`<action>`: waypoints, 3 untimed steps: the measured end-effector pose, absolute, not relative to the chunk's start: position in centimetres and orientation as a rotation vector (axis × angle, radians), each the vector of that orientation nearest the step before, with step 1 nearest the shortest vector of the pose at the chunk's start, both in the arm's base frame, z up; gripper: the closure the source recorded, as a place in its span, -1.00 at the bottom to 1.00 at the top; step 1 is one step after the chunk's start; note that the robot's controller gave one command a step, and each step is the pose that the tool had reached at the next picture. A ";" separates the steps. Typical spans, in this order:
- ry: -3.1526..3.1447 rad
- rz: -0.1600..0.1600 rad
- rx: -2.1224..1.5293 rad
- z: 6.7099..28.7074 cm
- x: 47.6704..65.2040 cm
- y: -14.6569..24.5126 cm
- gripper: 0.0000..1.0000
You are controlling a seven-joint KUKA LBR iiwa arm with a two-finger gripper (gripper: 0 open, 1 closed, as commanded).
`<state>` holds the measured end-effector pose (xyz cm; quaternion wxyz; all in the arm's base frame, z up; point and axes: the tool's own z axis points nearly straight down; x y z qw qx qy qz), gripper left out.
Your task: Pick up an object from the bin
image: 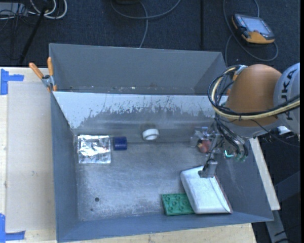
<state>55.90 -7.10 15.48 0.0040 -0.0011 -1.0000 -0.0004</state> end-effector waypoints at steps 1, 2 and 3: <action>-3.122 -0.011 0.383 7.8 55.0 -9.8 -1.00; -2.755 0.007 1.548 7.4 54.7 -9.5 -1.00; -2.747 -0.001 1.535 7.0 54.3 -9.7 1.00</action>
Offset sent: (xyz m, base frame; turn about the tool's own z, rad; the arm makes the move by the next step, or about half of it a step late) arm -0.0140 -0.0318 -0.0848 -0.2498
